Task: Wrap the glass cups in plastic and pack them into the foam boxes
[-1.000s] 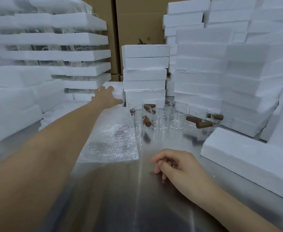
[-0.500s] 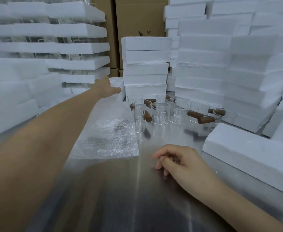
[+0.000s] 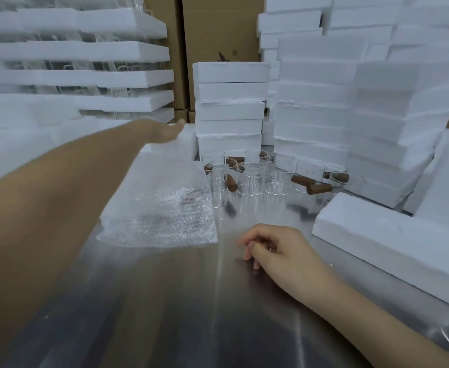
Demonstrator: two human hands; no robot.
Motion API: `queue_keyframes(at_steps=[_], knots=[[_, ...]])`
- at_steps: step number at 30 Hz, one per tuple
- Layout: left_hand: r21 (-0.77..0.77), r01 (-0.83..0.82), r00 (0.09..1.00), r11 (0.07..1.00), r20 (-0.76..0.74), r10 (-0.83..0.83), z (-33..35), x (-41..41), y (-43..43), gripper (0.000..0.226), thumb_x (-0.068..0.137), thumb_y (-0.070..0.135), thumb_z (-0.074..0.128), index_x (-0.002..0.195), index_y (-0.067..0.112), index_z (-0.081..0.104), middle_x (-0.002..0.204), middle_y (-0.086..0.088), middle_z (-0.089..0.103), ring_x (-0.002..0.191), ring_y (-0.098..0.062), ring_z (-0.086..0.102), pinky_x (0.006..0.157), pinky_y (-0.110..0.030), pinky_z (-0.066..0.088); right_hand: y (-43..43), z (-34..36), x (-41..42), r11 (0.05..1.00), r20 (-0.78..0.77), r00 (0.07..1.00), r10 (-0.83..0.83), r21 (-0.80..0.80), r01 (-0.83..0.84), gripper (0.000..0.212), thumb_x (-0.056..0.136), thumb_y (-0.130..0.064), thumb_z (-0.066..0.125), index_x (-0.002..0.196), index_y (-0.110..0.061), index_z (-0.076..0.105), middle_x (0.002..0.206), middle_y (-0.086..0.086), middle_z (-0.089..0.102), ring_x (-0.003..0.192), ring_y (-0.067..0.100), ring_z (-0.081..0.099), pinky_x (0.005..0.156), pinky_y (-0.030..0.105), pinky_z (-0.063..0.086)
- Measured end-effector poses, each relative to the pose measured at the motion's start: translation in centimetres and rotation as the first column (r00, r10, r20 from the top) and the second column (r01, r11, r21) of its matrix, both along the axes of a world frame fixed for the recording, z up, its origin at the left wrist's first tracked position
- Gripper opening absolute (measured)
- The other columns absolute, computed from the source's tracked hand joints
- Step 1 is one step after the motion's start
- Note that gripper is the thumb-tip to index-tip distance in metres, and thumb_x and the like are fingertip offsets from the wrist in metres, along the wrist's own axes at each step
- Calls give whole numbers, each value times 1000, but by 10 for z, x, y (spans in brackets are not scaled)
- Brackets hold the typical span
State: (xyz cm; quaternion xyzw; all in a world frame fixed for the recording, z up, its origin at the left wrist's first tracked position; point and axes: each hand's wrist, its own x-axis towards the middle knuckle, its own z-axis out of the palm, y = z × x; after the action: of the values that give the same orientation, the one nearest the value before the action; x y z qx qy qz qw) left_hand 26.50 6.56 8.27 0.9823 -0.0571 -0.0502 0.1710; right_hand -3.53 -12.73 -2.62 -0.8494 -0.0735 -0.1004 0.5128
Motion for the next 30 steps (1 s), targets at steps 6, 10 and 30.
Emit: queue_keyframes(at_steps=[6,10,30], knots=[[-645,286,811,708,557,179,-16,-115,-55,39,105,29,24,94,21,60,86,5,69,87,-21,63,75,-29,45,3,5,-4,993,82,995,-56,-102,65,31,87,-4,50,80,-29,67,71,7,67,57,13,59,61,26,51],[-646,408,822,645,567,48,-77,-190,-86,28,100,14,33,114,21,56,85,12,70,80,-8,65,76,-33,52,-3,18,-13,848,365,915,-170,-418,325,22,88,-16,51,96,-24,69,96,-9,67,86,10,59,76,33,48],[83,199,720,977,664,-203,-105,-214,-72,47,81,11,52,127,15,48,143,-2,36,140,-21,18,108,-41,9,-62,49,-36,728,-67,931,-358,-644,234,92,66,-83,52,142,-34,37,151,-5,35,138,21,33,108,38,27]])
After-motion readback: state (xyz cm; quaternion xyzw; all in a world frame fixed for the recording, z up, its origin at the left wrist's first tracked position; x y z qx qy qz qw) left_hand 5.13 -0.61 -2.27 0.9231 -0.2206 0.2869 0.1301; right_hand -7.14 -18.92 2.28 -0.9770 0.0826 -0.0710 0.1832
